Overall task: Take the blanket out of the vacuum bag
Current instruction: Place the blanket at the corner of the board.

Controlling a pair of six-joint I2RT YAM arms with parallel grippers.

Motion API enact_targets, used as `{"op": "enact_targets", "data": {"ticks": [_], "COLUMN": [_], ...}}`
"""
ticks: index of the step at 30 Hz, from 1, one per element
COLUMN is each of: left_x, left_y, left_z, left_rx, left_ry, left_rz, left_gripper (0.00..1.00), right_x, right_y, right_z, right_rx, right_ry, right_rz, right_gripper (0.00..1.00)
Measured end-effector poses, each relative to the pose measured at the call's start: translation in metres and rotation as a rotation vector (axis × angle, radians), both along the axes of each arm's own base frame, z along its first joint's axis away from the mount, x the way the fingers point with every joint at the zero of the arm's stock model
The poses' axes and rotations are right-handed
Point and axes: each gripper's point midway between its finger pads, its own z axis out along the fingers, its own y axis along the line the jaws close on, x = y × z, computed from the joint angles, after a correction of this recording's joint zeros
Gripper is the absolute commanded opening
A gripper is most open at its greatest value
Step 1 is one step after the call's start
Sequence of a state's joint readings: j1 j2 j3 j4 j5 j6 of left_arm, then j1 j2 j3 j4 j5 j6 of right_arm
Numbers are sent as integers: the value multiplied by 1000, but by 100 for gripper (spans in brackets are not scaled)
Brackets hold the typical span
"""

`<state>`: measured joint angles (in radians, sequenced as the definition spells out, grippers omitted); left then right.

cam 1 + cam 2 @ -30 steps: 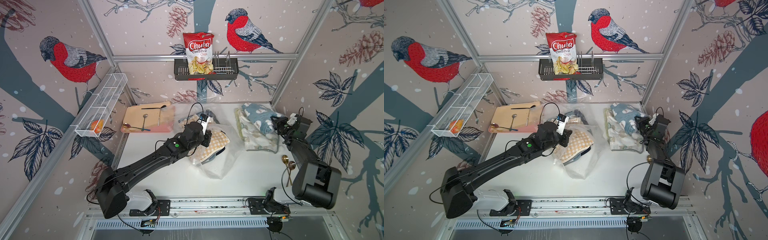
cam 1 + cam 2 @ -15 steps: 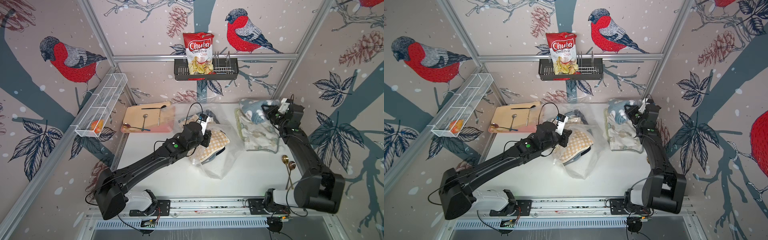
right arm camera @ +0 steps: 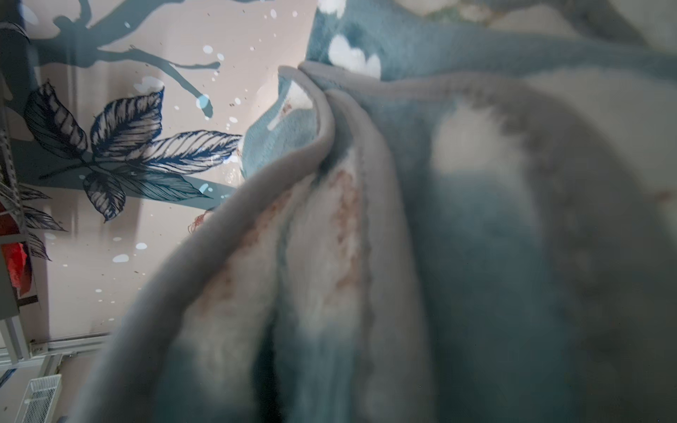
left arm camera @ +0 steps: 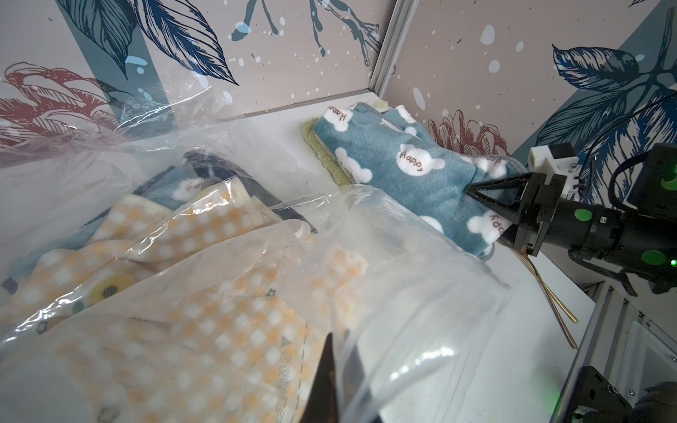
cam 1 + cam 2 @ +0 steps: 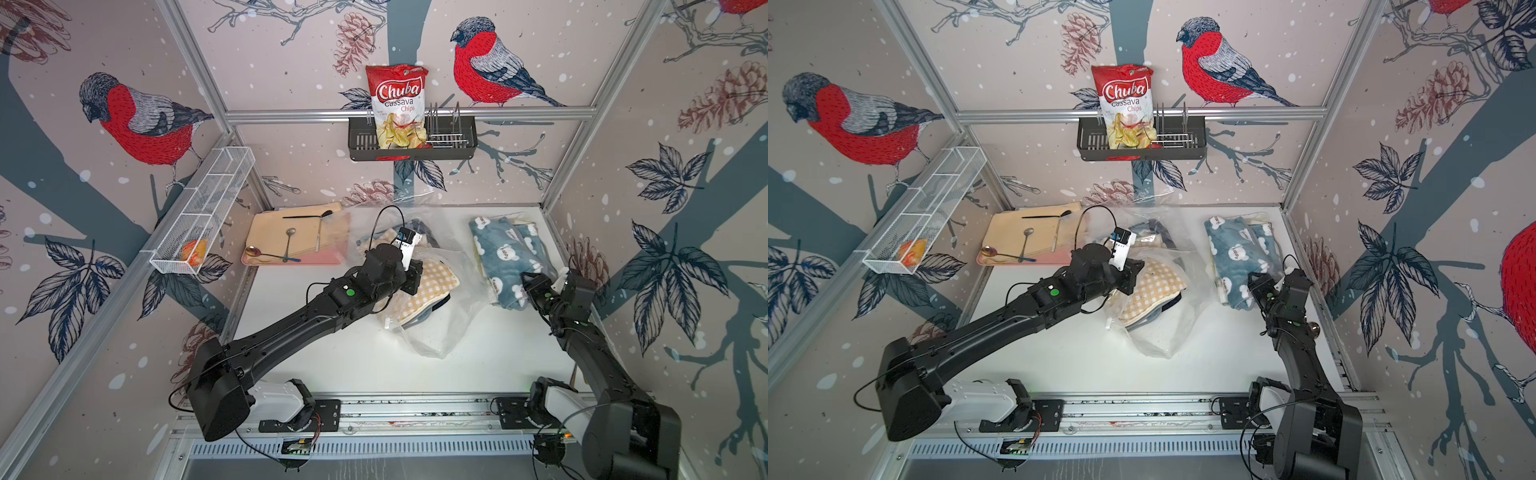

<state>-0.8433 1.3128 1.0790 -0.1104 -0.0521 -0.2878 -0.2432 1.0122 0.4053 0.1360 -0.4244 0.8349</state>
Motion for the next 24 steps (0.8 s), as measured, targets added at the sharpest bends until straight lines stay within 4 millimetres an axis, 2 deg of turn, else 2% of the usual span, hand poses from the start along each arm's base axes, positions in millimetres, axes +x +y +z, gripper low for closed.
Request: {"op": "enact_targets", "data": {"ticks": [5, 8, 10, 13, 15, 19, 22, 24], "left_x": [0, 0, 1, 2, 4, 8, 12, 14], "left_y": [1, 3, 5, 8, 11, 15, 21, 26], "left_z": [3, 5, 7, 9, 10, 9, 9, 9], "left_rx": [-4, -6, -5, -5, -1, 10, 18, 25], "left_ry": [-5, -11, -16, -24, -29, -38, -44, -54], "left_rz": [3, 10, 21, 38, 55, 87, 128, 154], "left_gripper": [0, 0, 0, 0, 0, 0, 0, 0], "right_x": [-31, -56, -67, -76, -76, -62, -38, -9], "right_y": [-21, -33, -32, -26, -20, 9, 56, 84], "right_z": [-14, -11, 1, 36, 58, 88, 102, 104], "right_rx": [-2, -24, -51, -100, -133, -182, -252, -343], "right_ry": [102, 137, 136, 82, 52, 33, 43, 70], "right_rz": [-76, -131, -132, -115, -84, 31, 191, 268], "right_gripper": [78, 82, 82, 81, 75, 62, 59, 58]}}
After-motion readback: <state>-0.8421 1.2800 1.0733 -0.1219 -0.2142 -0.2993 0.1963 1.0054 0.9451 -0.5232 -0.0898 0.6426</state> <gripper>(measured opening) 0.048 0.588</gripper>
